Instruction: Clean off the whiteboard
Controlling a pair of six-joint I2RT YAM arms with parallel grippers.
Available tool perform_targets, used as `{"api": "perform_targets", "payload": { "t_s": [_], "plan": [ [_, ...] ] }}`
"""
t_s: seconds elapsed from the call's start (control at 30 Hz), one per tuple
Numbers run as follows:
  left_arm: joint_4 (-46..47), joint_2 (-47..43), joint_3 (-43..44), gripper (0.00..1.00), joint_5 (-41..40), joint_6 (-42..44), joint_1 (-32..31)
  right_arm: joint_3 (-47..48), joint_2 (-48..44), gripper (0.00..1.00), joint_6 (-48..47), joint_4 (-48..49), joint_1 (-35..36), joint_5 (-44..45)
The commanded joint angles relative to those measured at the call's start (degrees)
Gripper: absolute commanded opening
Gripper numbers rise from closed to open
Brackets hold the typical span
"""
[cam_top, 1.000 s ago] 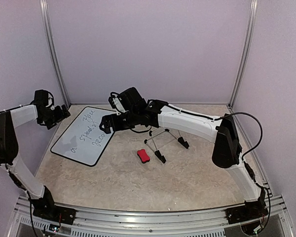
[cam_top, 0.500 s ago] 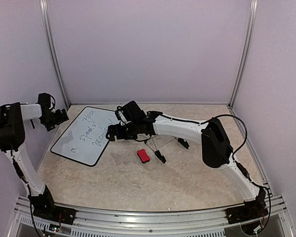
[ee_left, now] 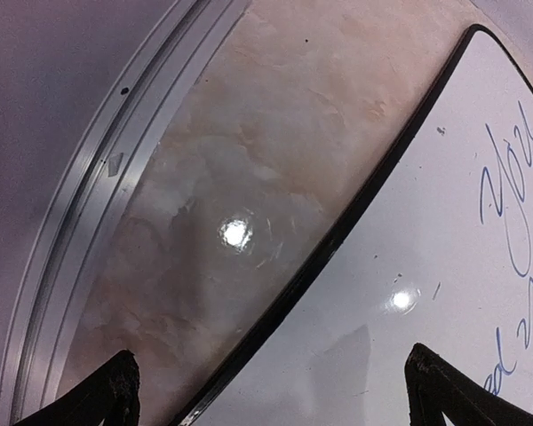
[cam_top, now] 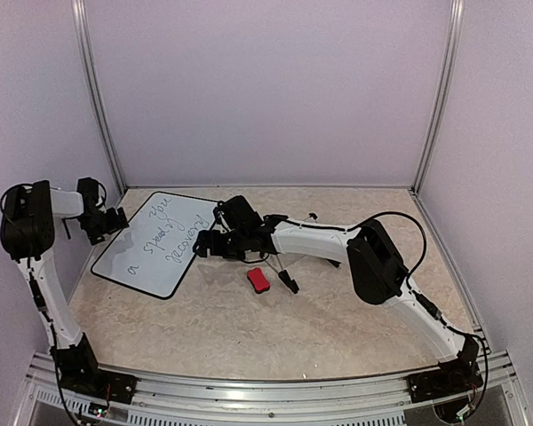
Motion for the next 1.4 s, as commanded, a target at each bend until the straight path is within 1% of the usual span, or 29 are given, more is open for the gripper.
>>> {"api": "perform_targets", "payload": {
  "t_s": [0.0,0.07,0.4,0.53,0.67,0.9,1.03,1.07,1.17,1.27,1.37],
  "plan": [
    [2.0,2.4,2.3,0.99,7.1,0.9,1.0,1.5,-0.8,0.95,0.4,-0.6,0.3,1.8],
    [1.9,3.7,2.4,0.98,8.5,1.1,1.0,1.4,-1.4,0.96,0.5,-1.9,0.3,2.8],
    [2.1,6.3,0.8,0.86,16.0,3.3,-0.9,-0.3,-3.6,0.97,0.3,-8.3,-0.4,4.6],
    [2.1,5.6,-1.0,0.85,17.4,4.6,-3.9,-4.7,-6.4,0.97,1.4,-9.3,-2.9,4.1],
    [1.6,5.0,-2.9,0.84,20.0,3.9,-6.6,-7.5,-8.6,0.98,1.4,-10.1,-4.3,4.1],
    [2.6,3.3,-7.6,0.83,23.5,1.3,-11.3,-7.1,-8.9,0.99,1.3,-10.8,-4.6,3.0],
    [6.2,1.0,-11.5,0.83,27.5,-2.5,-13.6,-6.6,-8.5,0.99,1.8,-12.3,-5.0,3.0],
    [7.0,0.3,-12.2,0.83,28.3,-3.4,-15.0,-6.6,-8.4,0.99,2.0,-12.5,-5.1,2.9],
    [9.3,-1.3,-13.6,0.83,29.9,-5.1,-16.6,-5.7,-7.4,0.99,2.3,-13.5,-5.3,2.6],
    [12.0,-2.7,-15.0,0.83,32.2,-7.0,-16.6,-5.7,-6.2,1.0,3.5,-13.2,-5.8,0.3],
    [12.8,-3.1,-15.7,0.83,33.7,-7.8,-16.6,-9.8,-6.5,0.99,5.4,-7.4,-6.6,-6.5]
  ]
}}
